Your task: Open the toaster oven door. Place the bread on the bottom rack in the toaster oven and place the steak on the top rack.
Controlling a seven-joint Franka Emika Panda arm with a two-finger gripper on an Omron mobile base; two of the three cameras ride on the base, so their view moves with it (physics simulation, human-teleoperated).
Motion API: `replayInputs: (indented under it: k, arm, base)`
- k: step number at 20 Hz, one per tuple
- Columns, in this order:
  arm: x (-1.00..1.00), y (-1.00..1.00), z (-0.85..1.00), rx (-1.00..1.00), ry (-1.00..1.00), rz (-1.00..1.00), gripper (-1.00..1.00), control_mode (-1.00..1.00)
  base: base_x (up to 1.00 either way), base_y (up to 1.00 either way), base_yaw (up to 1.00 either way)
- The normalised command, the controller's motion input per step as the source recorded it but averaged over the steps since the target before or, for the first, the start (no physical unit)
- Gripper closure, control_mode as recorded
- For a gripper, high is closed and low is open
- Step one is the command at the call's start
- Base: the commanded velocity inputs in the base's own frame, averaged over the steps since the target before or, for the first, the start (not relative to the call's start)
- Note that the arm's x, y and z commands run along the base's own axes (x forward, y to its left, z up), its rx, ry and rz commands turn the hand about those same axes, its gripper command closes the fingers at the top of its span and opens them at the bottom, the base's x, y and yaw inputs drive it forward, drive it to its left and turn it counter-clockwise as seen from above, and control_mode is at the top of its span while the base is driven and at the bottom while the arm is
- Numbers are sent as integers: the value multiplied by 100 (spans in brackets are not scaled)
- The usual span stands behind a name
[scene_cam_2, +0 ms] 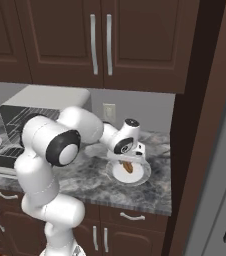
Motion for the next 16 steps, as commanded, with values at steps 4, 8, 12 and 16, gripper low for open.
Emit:
replayInputs:
  k: [4, 8, 12, 16]
  arm:
    - [-6, 56, 30, -7, -1, 0, 100, -100]
    - [-13, 58, 34, -8, 0, 0, 100, -100]
    - [-24, 59, 22, -5, -1, -2, 100, -100]
    - [-28, 59, 20, 0, -5, -4, 100, -100]
  base:
    - [0, 0, 0]
    - [0, 0, 0]
    - [0, 0, 0]
    - [0, 0, 0]
